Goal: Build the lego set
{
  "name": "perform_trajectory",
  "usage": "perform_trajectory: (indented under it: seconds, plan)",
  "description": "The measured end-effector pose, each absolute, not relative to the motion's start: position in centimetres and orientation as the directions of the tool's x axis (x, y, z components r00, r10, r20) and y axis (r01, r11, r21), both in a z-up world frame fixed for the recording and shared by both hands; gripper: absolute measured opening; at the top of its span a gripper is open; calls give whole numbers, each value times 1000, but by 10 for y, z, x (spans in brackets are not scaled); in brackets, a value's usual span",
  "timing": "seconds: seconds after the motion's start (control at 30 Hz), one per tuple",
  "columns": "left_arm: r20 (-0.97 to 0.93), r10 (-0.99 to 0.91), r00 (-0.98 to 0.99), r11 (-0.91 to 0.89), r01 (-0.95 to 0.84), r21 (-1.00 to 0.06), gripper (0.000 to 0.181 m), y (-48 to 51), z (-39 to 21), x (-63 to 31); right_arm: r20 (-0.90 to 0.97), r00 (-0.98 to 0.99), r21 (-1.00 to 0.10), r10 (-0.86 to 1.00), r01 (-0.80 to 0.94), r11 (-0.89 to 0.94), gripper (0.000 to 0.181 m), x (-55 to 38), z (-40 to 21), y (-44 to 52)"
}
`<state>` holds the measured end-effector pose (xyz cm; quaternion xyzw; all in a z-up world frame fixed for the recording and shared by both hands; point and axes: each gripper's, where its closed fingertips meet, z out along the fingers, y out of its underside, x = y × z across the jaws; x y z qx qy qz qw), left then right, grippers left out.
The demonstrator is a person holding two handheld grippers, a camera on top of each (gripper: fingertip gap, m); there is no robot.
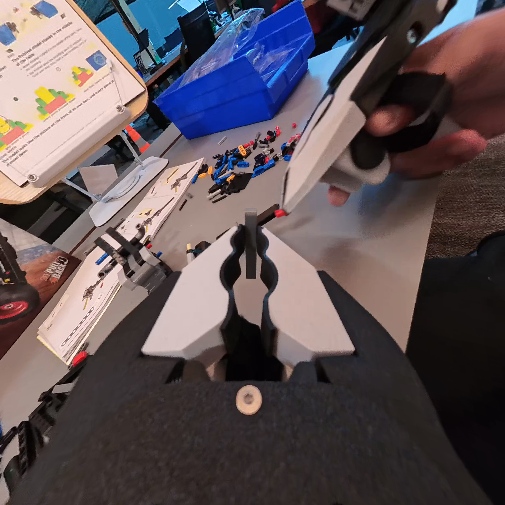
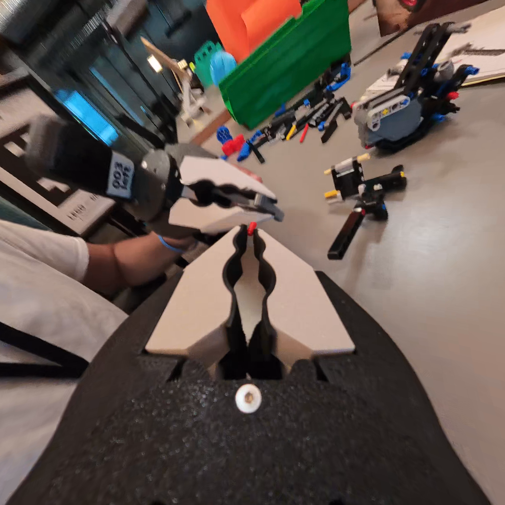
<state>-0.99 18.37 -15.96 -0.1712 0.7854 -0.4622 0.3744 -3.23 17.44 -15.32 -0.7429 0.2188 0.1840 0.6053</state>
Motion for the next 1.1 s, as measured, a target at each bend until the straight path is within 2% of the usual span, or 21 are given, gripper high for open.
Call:
perform_trajectory:
  seconds: [0.4,0.9,1.03,1.1]
  plan:
    - [-330,-657,-678,426,28,-904,6,187,-152,-6,-539,832,-837,-130,-546,-23,3,-18,-138,188]
    - [-422,-636,-646,506,64,-860,6,183,-157,-5,-523,832,-839,-185,-541,-62,3,-16,-146,189]
    - [-552,-548,-628,602,162,-782,6,185,-161,-6,-527,829,-827,-186,-551,-112,3,-19,-153,189]
    - [-677,-461,-574,700,233,-675,6,188,-169,-5,-507,835,-819,-214,-544,-180,3,-19,-163,189]
